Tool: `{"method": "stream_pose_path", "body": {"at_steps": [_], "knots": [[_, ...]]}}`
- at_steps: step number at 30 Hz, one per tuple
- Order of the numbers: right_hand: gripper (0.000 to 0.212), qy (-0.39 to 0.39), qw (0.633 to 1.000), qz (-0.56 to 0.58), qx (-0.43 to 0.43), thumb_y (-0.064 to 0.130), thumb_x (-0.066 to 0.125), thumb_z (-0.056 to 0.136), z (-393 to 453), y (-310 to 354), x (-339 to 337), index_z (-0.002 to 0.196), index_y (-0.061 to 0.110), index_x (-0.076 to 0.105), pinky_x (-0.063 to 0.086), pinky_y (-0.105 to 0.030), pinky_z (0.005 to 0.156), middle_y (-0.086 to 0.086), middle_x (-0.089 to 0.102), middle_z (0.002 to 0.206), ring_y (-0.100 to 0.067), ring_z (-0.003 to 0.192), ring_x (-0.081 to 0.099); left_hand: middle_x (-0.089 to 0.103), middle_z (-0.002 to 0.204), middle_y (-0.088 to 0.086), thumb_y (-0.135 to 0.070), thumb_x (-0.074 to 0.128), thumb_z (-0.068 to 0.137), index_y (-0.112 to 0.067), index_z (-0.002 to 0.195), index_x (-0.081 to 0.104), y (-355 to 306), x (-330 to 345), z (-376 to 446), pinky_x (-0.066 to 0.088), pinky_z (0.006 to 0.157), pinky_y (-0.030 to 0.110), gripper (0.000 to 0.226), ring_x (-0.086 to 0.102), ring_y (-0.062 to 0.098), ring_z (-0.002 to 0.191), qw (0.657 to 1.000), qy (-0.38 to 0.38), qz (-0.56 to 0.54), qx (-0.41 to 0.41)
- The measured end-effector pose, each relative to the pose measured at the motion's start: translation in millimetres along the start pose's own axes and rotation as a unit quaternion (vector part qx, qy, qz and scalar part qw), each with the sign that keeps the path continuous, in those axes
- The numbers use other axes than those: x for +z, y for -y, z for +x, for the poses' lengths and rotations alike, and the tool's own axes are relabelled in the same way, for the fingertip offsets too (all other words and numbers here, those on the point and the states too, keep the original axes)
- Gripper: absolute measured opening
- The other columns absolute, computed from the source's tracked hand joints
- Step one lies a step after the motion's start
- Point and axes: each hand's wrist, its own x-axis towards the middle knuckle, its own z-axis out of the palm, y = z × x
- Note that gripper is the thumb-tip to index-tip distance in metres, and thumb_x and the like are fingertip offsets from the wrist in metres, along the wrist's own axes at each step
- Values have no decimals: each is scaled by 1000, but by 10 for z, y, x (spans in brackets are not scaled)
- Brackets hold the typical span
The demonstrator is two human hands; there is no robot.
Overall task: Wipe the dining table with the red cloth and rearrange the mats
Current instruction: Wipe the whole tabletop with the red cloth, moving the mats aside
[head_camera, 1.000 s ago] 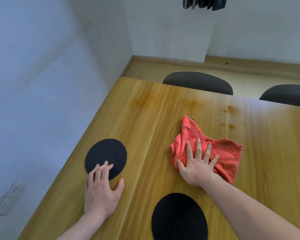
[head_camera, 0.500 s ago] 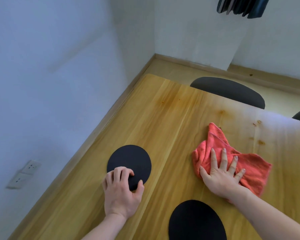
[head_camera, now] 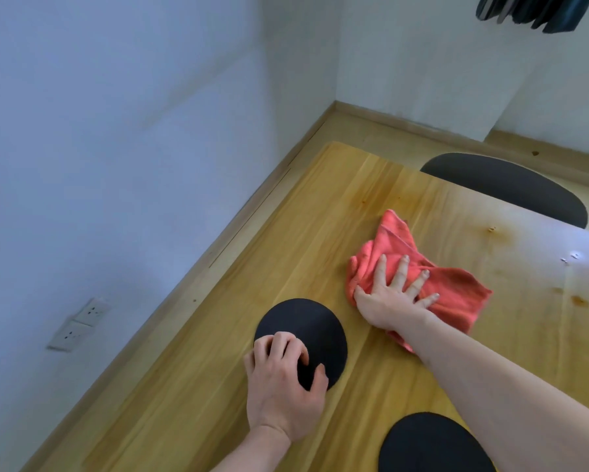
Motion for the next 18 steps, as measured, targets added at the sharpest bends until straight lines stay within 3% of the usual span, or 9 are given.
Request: {"method": "stream_pose_path", "body": {"at_steps": [7, 13, 18], "knots": [[76, -13, 979, -9, -202, 42, 47, 95, 70, 686, 91, 159, 49, 7, -22, -65, 115, 6, -19, 169, -32, 151, -30, 46, 95, -21, -53, 58, 79, -34, 78, 45, 43, 44, -1, 34, 90, 31, 23, 39, 12, 99, 1000, -6, -5, 9], [65, -68, 962, -19, -262, 50, 40, 101, 70, 400, 158, 159, 47, 11, -13, -55, 123, 11, -10, 170, -26, 155, -21, 44, 93, -22, -52, 57, 79, -34, 78, 45, 21, 42, -3, 34, 90, 31, 22, 39, 11, 100, 1000, -6, 8, 6], [64, -116, 968, -3, -221, 58, 34, 101, -62, -349, 136, 159, 48, 7, -13, -46, 125, 16, -9, 169, -20, 155, -20, 43, 95, -22, -50, 60, 77, -33, 76, 42, -4, 65, -3, 34, 90, 35, 24, 38, 13, 101, 1000, -3, 7, 6]]}}
